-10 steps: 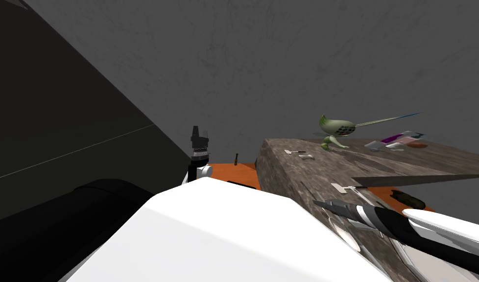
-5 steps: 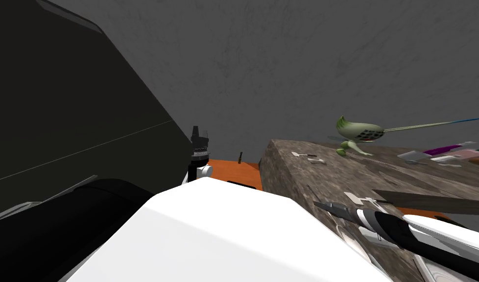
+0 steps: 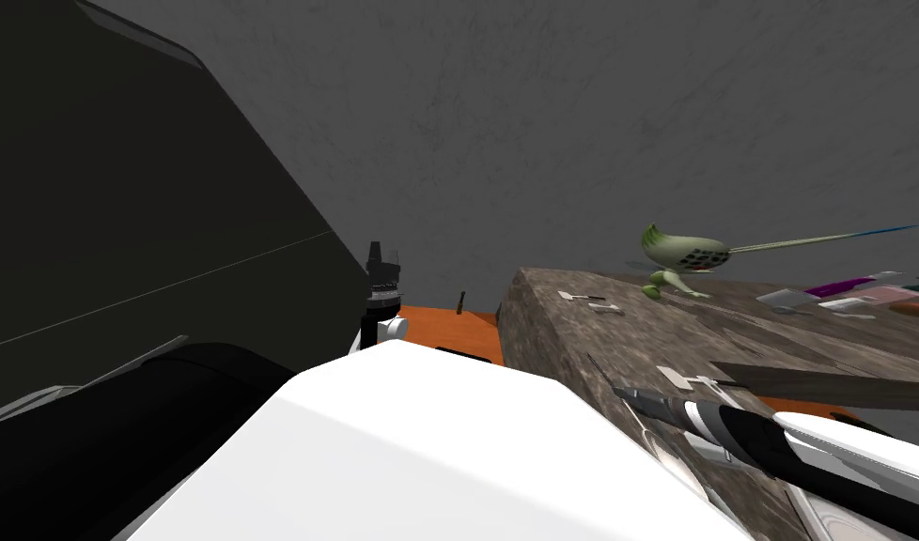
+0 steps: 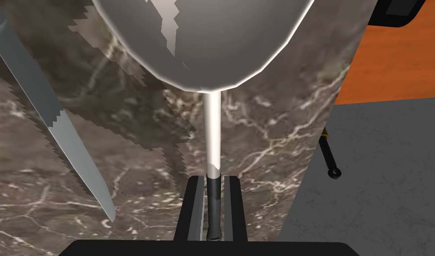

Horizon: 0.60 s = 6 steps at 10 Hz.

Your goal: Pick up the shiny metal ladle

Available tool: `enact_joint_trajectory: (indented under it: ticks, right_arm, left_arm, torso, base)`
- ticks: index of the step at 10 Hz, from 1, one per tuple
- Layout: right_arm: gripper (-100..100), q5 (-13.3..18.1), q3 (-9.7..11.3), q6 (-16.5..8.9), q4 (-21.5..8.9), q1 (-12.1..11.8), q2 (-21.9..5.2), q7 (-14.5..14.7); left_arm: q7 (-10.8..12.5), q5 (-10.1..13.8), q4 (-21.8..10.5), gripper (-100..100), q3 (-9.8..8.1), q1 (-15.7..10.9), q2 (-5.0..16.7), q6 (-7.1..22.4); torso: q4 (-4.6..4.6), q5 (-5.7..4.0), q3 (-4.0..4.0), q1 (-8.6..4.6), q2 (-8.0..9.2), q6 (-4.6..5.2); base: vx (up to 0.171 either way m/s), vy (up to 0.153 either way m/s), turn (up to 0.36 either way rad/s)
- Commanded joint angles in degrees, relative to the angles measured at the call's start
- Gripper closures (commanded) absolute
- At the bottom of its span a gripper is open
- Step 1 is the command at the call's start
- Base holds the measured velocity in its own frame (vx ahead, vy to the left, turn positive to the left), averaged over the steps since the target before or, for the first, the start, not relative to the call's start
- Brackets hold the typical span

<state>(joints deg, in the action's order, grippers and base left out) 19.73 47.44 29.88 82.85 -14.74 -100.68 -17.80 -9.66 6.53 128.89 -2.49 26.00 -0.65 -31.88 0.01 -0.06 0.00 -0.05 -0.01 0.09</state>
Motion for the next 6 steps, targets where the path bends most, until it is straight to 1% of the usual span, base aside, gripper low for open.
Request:
enact_joint_trajectory:
  ticks: [1, 2, 4, 5, 6]
  right_arm:
    - [0, 0.0, 0.0, 0.0, 0.0, 0.0, 0.0, 0.0]
    - [100, 0.5, -0.03, 0.64, 0.44, 0.42, -0.61, 0.3]
    - [100, 1.11, -0.19, 1.41, 2.79, 0.97, -2.79, 1.19]
    - [100, 1.11, -0.06, 1.1, 1.71, 0.86, -1.75, 0.82]
    - [0, 1.16, -0.04, 1.31, 1.73, 0.86, -1.86, 0.99]
  left_arm:
    - [0.0, 0.0, 0.0, 0, 0.0, 0.0, 0.0, 0.0]
    - [0.0, 0.0, 0.0, 0, 0.0, 0.0, 0.0, 0.0]
    - [0.0, 0.0, 0.0, 0, -0.01, 0.02, 0.0, 0.0]
    - [0.0, 0.0, 0.0, 0, -0.01, 0.02, 0.0, 0.0]
    - [0.0, 0.0, 0.0, 0, 0.0, 0.0, 0.0, 0.0]
  torso:
    - [0.0, 0.0, 0.0, 0.0, 0.0, 0.0]
    - [0.0, 0.0, 0.0, 0.0, 0.0, 0.0]
    - [-0.05, 0.02, -0.12, 0.02, -0.22, 0.11]
    - [-0.07, 0.03, -0.19, 0.02, -0.35, 0.09]
    - [-0.07, -0.01, -0.16, 0.02, -0.25, -0.03]
  base:
    - [0.0, 0.0, 0.0]
    - [0.058, 0.007, -0.28]
    - [0.115, 0.001, -0.345]
    - [0.056, 0.006, -0.07]
    - [0.007, 0.001, 0.013]
